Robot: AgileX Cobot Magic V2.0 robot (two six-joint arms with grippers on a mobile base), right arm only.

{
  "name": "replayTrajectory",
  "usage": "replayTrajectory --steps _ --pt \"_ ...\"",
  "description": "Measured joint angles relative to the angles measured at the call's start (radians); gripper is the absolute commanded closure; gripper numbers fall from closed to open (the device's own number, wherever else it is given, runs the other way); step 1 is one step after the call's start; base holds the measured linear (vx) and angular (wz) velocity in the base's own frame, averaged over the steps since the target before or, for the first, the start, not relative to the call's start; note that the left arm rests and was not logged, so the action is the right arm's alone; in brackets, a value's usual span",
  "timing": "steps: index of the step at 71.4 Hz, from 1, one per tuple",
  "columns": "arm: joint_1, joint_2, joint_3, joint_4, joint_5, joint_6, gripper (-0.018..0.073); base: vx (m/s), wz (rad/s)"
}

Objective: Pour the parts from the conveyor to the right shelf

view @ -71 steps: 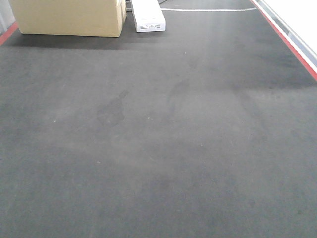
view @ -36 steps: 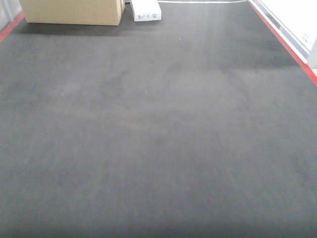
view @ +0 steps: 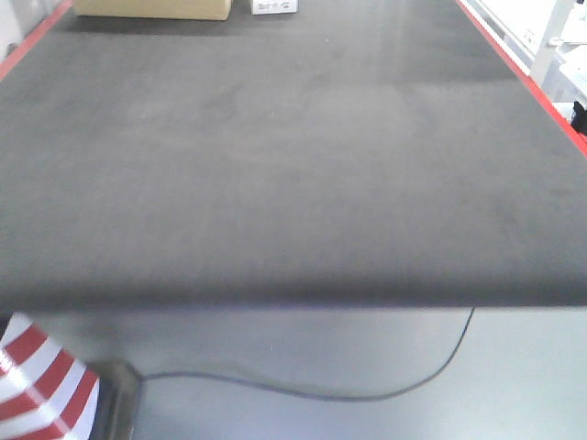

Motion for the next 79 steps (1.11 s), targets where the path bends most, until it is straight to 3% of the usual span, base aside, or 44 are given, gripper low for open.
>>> replayTrajectory --steps 54,79 --pt "0.0 0.0 0.0 0.0 0.0 0.0 0.0564 -0.32 0.03" --pt "0.0 0.0 0.0 0.0 0.0 0.0 0.0564 -0.13 -0.37"
